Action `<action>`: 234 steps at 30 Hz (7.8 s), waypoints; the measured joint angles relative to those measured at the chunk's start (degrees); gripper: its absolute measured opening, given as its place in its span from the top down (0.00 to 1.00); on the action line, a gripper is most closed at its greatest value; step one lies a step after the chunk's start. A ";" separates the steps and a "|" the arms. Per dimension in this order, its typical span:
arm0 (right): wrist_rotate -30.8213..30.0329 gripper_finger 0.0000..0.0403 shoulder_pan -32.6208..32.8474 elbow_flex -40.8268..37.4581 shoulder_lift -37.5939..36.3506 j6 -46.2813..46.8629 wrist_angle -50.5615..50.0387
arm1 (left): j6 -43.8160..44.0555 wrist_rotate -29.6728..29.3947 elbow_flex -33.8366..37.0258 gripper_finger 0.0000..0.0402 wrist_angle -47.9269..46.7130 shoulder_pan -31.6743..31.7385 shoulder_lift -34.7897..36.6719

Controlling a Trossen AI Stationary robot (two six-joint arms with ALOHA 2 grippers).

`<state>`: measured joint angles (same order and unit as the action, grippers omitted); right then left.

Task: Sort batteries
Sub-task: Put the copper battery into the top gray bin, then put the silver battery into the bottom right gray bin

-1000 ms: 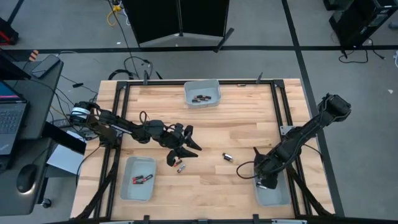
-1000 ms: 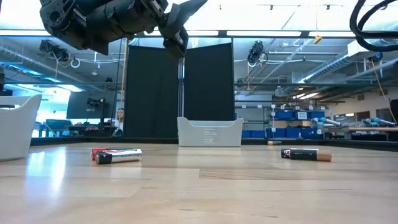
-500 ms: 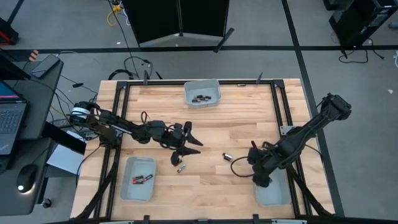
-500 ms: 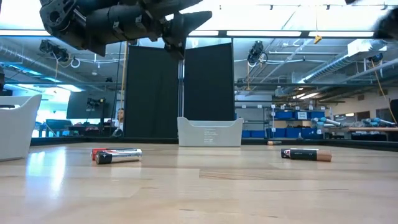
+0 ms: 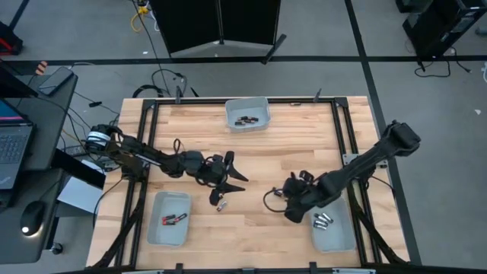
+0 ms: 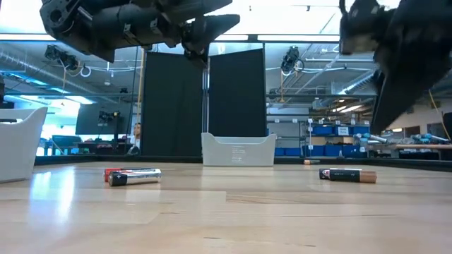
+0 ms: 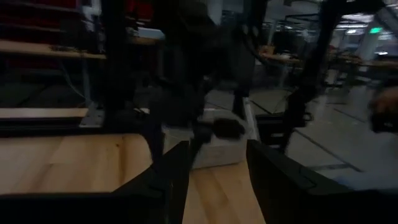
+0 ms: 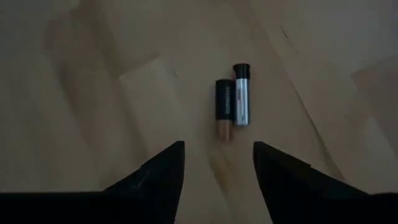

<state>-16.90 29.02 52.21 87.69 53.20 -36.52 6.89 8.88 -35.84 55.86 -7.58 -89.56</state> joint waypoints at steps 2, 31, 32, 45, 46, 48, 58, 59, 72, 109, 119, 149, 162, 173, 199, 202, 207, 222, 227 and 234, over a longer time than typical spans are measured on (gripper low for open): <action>-0.73 0.49 -0.32 -0.20 2.09 -0.81 1.41 | -0.90 -1.75 0.70 0.58 0.08 -0.38 0.00; 1.00 0.61 -2.21 -0.10 12.34 -2.39 7.06 | -0.26 -3.78 3.31 0.58 1.76 -1.57 0.00; 1.06 0.62 -2.21 -0.11 12.34 -2.39 7.21 | -0.25 -3.78 3.31 0.58 1.71 -1.59 0.00; 5.25 0.87 -0.04 2.02 11.84 -7.60 8.42 | -0.17 -3.78 3.31 0.58 3.58 -1.59 0.00; 5.42 0.87 0.32 2.61 11.60 -8.31 8.84 | -0.17 -3.77 3.31 0.58 3.79 -1.59 0.00; 5.41 0.87 0.77 4.01 11.36 -9.38 9.50 | -0.17 -3.76 3.31 0.58 3.96 -1.59 0.00; 0.58 0.87 -5.86 9.98 9.30 -17.90 4.28 | 0.17 -3.76 3.31 0.58 2.63 -1.48 0.46; 0.56 0.87 -7.68 10.08 8.66 -19.37 3.26 | 0.54 -3.75 3.31 0.58 2.24 -1.48 0.72; 6.33 0.87 -39.92 17.97 6.90 -44.71 1.34 | -0.50 -3.91 3.31 0.58 1.03 1.14 0.79; 19.48 0.87 -65.31 51.82 40.71 -66.50 -12.04 | 0.92 0.81 3.31 0.58 -3.77 10.60 0.81; 19.76 0.76 -65.04 50.50 40.69 -66.06 -11.27 | 1.22 0.61 3.31 0.58 -4.81 10.54 0.81; 11.65 0.98 -43.89 9.01 0.36 -46.71 10.36 | 8.87 -7.50 -0.54 0.97 -47.79 -0.48 14.87; -3.74 0.98 -23.13 0.67 -10.84 -34.70 15.21 | 27.75 -17.72 -9.84 0.82 -63.75 -14.00 7.07; -7.99 0.96 -18.44 0.93 -10.98 -33.07 17.78 | 31.62 -18.69 -18.72 0.64 -72.39 -18.67 -4.36; -12.23 0.96 -13.15 0.93 -10.98 -32.34 20.19 | 47.80 -21.29 -23.95 0.62 -81.17 -18.79 -14.03; -12.23 0.97 -12.91 0.93 -10.98 -32.36 20.04 | 47.51 -21.21 -23.93 0.63 -81.01 -18.79 -14.01; -12.21 0.95 -12.86 0.93 -10.98 -32.36 19.93 | 45.79 -20.57 -23.93 0.70 -81.26 -18.79 -14.01; -13.88 0.96 -9.19 0.93 -10.96 -31.08 17.00 | 33.36 -23.04 -23.93 0.90 -73.51 -20.34 -13.88; -14.55 0.97 -5.60 -2.16 -10.93 -29.04 24.09 | 28.74 -26.80 -23.93 0.91 -68.15 -20.30 -12.51; -19.55 0.95 0.73 -13.75 -10.89 -29.19 51.64 | 16.24 -29.37 -23.93 0.91 -54.32 -19.82 -11.82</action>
<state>-36.44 29.74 38.46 76.79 24.01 15.11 23.13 -20.49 -59.77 1.54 -27.40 -101.38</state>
